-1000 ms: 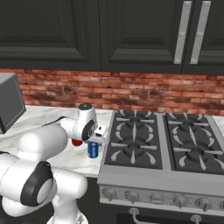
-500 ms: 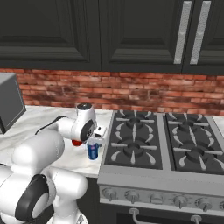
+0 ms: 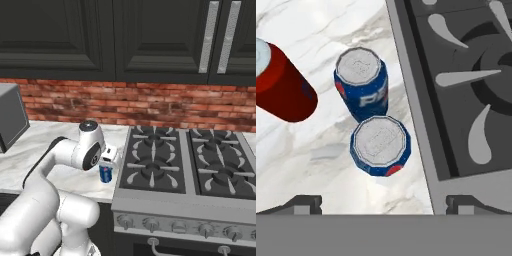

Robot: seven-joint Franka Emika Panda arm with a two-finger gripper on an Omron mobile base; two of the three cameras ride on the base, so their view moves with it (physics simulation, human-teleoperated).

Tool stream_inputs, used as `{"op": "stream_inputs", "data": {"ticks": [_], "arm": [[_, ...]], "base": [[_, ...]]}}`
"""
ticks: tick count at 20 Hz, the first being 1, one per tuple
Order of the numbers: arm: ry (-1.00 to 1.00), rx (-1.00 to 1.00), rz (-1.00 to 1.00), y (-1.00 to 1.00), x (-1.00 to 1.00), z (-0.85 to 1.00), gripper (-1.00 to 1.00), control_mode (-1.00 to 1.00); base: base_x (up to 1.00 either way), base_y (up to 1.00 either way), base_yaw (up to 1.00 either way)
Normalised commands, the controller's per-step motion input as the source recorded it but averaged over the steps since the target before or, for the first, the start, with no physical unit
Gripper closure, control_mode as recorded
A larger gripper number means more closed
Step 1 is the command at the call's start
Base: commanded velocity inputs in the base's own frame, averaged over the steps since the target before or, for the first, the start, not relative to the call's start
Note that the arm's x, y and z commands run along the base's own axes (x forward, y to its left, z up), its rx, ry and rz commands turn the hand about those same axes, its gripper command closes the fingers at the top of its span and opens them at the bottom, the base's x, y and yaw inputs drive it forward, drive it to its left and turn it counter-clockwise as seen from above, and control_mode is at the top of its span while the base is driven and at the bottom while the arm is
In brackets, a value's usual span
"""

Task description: Four empty soda cans are scattered around the kitchen. Gather all the cans and cluster them next to the stove for recycling.

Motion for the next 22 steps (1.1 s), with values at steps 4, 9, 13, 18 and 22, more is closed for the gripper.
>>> {"op": "stream_inputs", "data": {"ticks": [4, 9, 13, 18, 22], "arm": [[-0.01, 0.00, 0.00, 0.07, -0.43, 0.54, -1.00, -1.00], [0.00, 0.01, 0.00, 0.01, -0.43, 0.57, -1.00, -1.00], [0.00, 0.02, 0.00, 0.00, -0.44, 0.58, -1.00, -1.00], [-0.01, 0.01, 0.00, 0.00, -0.55, 0.43, -1.00, -1.00], [0.00, 0.00, 0.00, 0.08, -0.49, 0.23, -1.00, -1.00]], "base": [[0.00, 0.00, 0.00], [0.00, 0.00, 0.00], [0.00, 0.00, 0.00], [0.00, 0.00, 0.00], [0.00, 0.00, 0.00]]}}
